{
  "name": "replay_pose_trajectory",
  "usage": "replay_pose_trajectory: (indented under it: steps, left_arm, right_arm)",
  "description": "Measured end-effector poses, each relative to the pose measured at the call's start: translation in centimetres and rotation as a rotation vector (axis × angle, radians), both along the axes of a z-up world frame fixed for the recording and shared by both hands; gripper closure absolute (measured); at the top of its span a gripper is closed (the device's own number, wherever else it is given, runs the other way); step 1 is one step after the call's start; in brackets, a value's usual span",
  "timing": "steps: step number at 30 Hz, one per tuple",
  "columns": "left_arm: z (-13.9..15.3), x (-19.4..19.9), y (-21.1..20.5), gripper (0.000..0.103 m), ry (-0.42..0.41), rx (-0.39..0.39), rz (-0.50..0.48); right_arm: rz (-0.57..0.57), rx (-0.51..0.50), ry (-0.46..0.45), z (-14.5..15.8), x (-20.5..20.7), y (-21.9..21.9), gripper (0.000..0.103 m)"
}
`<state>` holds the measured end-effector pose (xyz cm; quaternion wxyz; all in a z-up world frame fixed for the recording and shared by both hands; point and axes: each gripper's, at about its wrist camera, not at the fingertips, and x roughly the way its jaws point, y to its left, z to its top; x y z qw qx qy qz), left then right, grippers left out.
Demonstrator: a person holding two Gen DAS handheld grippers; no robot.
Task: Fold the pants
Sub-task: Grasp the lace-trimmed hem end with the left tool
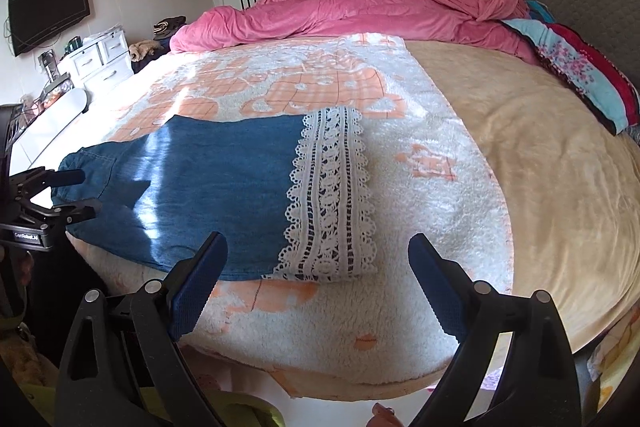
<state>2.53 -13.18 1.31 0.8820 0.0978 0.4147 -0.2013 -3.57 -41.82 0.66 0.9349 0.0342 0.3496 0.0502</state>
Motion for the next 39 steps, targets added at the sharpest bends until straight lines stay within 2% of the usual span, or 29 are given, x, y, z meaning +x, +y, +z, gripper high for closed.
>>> replay_pose_trajectory:
  steps: [4,13,18,22,25,26,28,29,31,35,36,39]
  left_arm:
    - [-0.3,1.9,-2.8,0.01,0.017,0.03,-0.053]
    - [-0.4,8.2,-8.6,0.01,0.07,0.03,-0.167]
    - [-0.1,11.6,-11.4,0.01,0.072,0.035,-0.238]
    - [-0.7,14.4,-13.5,0.01,0.077,0.069,-0.286]
    - [-1.6,16.6,-14.5,0.01,0.113,0.055,-0.293]
    - [-1.8,17.2,-14.7,0.01,0.126,0.048,-0.299]
    - [-2.4,18.3,-14.9,0.01,0.148,0.047,-0.316]
    - [-2.7,18.8,-15.1,0.011,0.161,0.041,-0.327]
    - [-3.1,19.7,-15.3,0.021,0.202,0.011,-0.352]
    - [-4.2,20.5,-16.1,0.047,0.274,-0.028,-0.401]
    - [-4.5,20.5,-16.4,0.05,0.284,-0.028,-0.42]
    - [-5.1,20.4,-17.0,0.05,0.289,-0.037,-0.467]
  right_arm:
    - [-0.02,0.056,0.03,-1.2,0.4,-0.8,0.012]
    - [-0.014,0.148,0.065,-2.6,1.5,-1.4,0.012]
    - [-0.02,0.21,0.094,-3.6,2.6,-1.3,0.012]
    - [-0.033,0.231,0.093,-3.9,3.1,-1.3,0.012]
    - [-0.04,0.261,0.101,-4.1,3.5,-1.5,0.012]
    - [-0.049,0.279,0.103,-4.2,3.5,-1.7,0.014]
    - [-0.058,0.256,0.096,-4.1,3.5,-1.6,0.028]
    - [-0.055,0.245,0.095,-4.1,3.6,-1.4,0.03]
    - [-0.044,0.255,0.095,-4.1,3.6,-1.3,0.036]
    - [-0.028,0.285,0.092,-4.1,4.0,-1.5,0.037]
    - [-0.028,0.293,0.091,-4.2,4.1,-1.6,0.037]
    - [-0.021,0.298,0.082,-4.3,4.4,-1.5,0.037]
